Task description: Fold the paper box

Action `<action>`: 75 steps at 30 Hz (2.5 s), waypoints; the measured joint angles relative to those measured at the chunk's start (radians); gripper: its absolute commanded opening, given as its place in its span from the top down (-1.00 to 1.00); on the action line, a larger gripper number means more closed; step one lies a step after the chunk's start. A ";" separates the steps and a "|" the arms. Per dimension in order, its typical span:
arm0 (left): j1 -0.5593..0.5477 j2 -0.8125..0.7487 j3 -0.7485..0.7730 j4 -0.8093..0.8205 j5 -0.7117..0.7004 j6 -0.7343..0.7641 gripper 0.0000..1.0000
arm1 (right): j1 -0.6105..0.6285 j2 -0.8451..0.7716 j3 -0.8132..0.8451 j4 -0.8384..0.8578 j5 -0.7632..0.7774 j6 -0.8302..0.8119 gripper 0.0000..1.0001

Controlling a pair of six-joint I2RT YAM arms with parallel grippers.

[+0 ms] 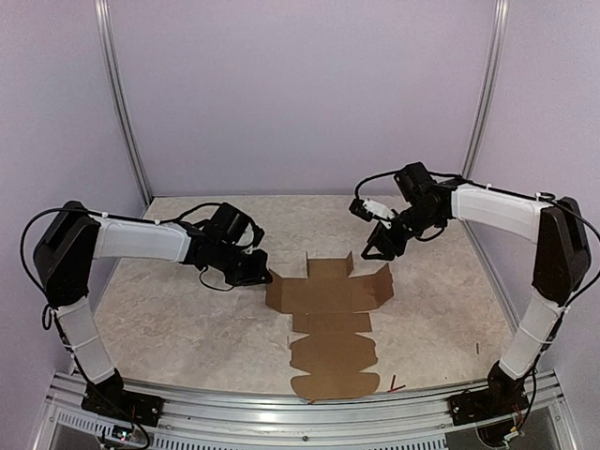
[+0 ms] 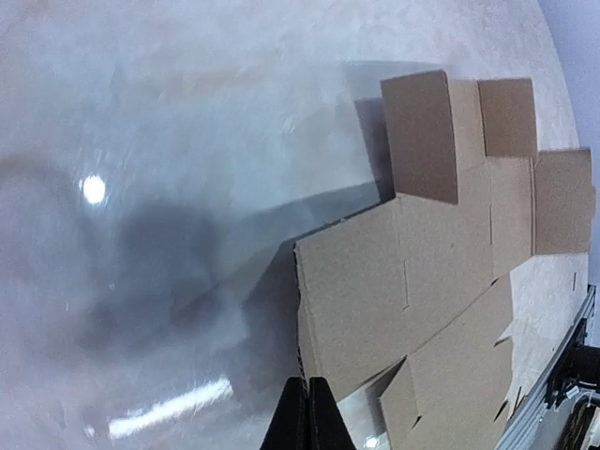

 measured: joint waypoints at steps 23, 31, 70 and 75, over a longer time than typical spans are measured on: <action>0.045 0.623 1.061 -0.775 0.203 1.111 0.32 | 0.223 -0.043 -0.077 -0.050 0.042 -0.340 0.36; 0.047 0.504 0.910 -0.628 0.046 0.993 -0.01 | 0.290 0.112 -0.063 0.057 0.142 -0.391 0.41; 0.008 0.062 -0.129 0.274 0.292 0.237 0.32 | 0.318 0.284 0.008 0.053 0.138 -0.346 0.22; -0.003 0.045 -0.130 0.265 0.281 0.233 0.14 | 0.310 0.288 0.009 0.051 0.117 -0.339 0.22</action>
